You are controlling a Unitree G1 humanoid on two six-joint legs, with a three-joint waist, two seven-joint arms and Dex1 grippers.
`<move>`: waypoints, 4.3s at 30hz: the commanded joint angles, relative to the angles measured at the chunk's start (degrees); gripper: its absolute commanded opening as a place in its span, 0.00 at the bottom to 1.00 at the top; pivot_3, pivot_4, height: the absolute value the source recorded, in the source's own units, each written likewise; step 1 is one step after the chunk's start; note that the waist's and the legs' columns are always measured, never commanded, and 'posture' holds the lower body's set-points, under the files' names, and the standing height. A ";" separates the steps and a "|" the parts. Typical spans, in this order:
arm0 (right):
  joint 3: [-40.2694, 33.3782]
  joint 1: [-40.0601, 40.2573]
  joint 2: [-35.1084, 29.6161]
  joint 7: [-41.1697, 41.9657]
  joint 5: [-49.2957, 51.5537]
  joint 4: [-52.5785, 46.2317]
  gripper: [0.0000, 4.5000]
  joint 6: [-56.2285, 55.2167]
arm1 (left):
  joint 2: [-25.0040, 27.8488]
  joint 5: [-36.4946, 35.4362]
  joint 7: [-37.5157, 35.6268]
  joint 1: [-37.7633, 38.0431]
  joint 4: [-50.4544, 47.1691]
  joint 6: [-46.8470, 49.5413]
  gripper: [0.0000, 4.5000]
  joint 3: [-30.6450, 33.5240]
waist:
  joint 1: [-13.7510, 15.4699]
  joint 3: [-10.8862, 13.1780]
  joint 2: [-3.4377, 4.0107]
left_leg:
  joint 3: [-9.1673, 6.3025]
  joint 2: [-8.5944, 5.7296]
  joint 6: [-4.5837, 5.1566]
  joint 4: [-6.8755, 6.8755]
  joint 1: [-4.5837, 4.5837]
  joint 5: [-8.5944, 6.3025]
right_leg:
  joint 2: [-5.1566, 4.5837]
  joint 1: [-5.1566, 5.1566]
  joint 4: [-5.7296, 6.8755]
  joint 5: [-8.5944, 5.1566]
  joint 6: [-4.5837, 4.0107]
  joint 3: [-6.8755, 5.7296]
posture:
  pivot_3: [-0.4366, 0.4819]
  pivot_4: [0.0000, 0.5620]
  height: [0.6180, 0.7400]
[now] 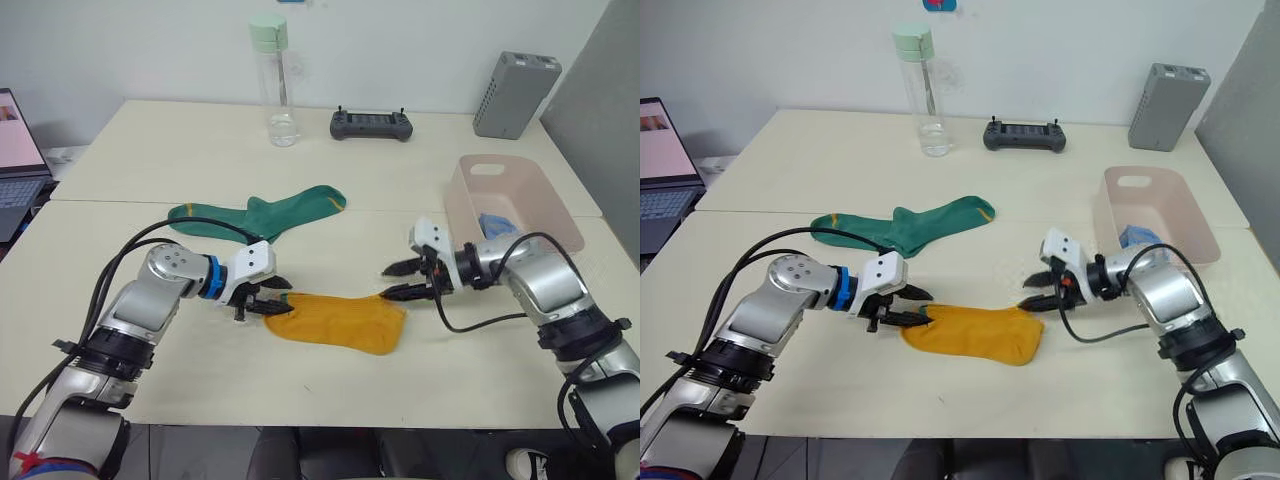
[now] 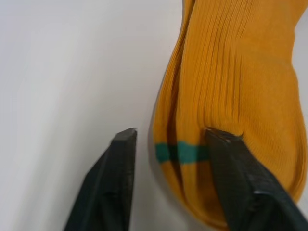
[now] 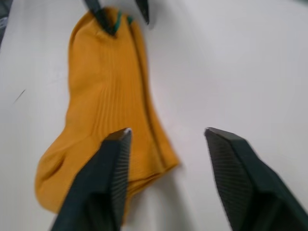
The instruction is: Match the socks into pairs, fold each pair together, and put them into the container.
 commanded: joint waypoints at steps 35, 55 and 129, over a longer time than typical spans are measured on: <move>0.24 19.22 -0.94 -5.60 -4.72 -13.91 0.00 -19.24 | -2.26 -2.83 1.13 11.45 -3.63 -19.37 0.00 6.56 | -0.10 -0.07 0.00 | 0.14 0.00 -0.01 0.05 0.79 0.02 | 0.00 0.60 0.22 -0.32 -0.07 0.23 | 0.48 0.27 1.00; -8.58 26.25 -1.61 -10.03 6.06 -23.48 0.04 -2.25 | 1.02 -7.37 2.14 17.42 -12.06 -12.02 0.00 10.53 | 0.00 -0.07 0.00 | 0.16 0.03 -0.02 -0.04 0.72 0.01 | -0.02 0.54 0.18 -0.42 -0.23 0.24 | 0.48 0.27 1.00; 0.53 5.25 18.84 -20.35 19.14 -9.23 0.01 22.53 | 3.44 -3.19 1.37 1.24 -14.04 3.62 0.00 6.83 | -1.28 -0.08 -0.04 | 0.07 0.01 0.01 -0.33 0.47 -0.01 | 0.02 0.34 -0.23 -0.20 0.18 0.13 | 0.48 0.27 1.00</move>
